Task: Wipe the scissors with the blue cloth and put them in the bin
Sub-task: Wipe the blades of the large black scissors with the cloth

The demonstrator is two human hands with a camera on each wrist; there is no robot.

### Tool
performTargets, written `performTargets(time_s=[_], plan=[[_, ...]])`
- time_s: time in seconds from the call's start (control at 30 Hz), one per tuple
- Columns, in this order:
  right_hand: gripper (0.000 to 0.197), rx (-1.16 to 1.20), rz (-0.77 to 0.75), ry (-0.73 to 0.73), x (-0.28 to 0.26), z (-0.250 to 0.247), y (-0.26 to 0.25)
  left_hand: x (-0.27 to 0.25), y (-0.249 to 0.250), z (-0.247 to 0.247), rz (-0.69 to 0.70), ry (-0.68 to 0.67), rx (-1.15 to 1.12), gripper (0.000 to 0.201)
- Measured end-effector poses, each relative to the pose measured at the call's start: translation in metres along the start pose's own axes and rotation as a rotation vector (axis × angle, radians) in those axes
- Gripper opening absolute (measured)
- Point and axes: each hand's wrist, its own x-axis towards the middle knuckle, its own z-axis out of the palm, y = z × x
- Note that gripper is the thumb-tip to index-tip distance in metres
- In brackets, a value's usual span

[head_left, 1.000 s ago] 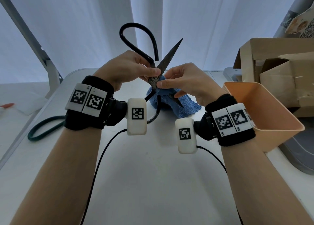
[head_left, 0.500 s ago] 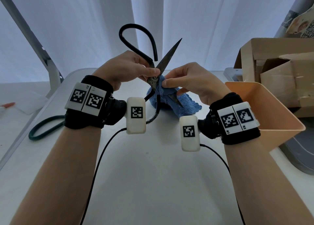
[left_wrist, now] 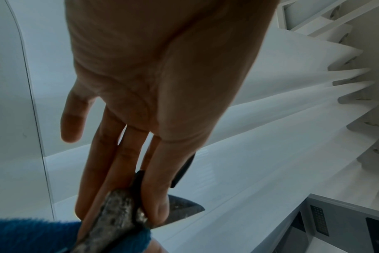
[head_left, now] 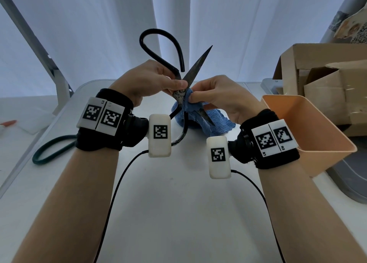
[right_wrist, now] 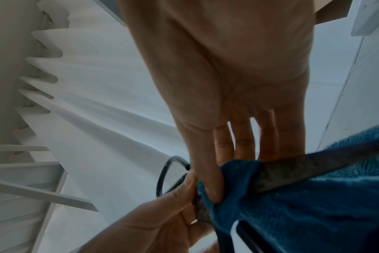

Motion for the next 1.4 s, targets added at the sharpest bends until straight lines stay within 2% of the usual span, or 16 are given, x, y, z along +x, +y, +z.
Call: performTargets(time_s=[0.13, 0.3, 0.6, 0.8, 0.93, 1.0, 1.13, 1.23, 1.3, 1.4], plan=[[0.023, -0.003, -0.006, 0.0, 0.001, 0.0, 0.001, 0.0, 0.001, 0.0, 0.002, -0.008, -0.005, 0.028], [0.013, 0.0, -0.011, -0.015, 0.0, -0.001, 0.001, 0.001, -0.001, 0.001, -0.002, 0.011, 0.03, 0.03], [0.011, -0.05, -0.024, -0.003, 0.001, 0.001, 0.002, 0.001, -0.001, 0.002, 0.005, 0.018, 0.041, 0.03], [0.021, -0.045, -0.021, 0.003, 0.004, 0.006, 0.005, 0.001, -0.002, 0.001, -0.009, 0.015, 0.014, 0.027], [0.01, 0.027, -0.051, 0.056, 0.005, 0.008, 0.004, 0.001, -0.002, 0.001, -0.022, 0.02, -0.012, 0.025], [0.006, 0.06, -0.073, 0.097, 0.005, 0.008, 0.003, -0.001, 0.001, 0.002, -0.027, -0.026, -0.008, 0.025], [0.013, 0.055, -0.092, 0.168, 0.008, 0.008, 0.004, -0.004, 0.002, 0.004, -0.031, -0.184, -0.033, 0.029], [0.015, 0.039, -0.091, 0.213, 0.009, 0.009, 0.006, -0.004, 0.0, 0.003, -0.043, -0.255, -0.074, 0.038], [0.015, 0.057, -0.085, 0.237, 0.01, 0.008, 0.006, -0.004, 0.0, 0.004, -0.043, -0.275, -0.104, 0.039], [0.018, 0.138, -0.087, 0.249, 0.011, 0.008, 0.006, -0.005, 0.0, 0.007, -0.001, -0.242, -0.15, 0.029]])
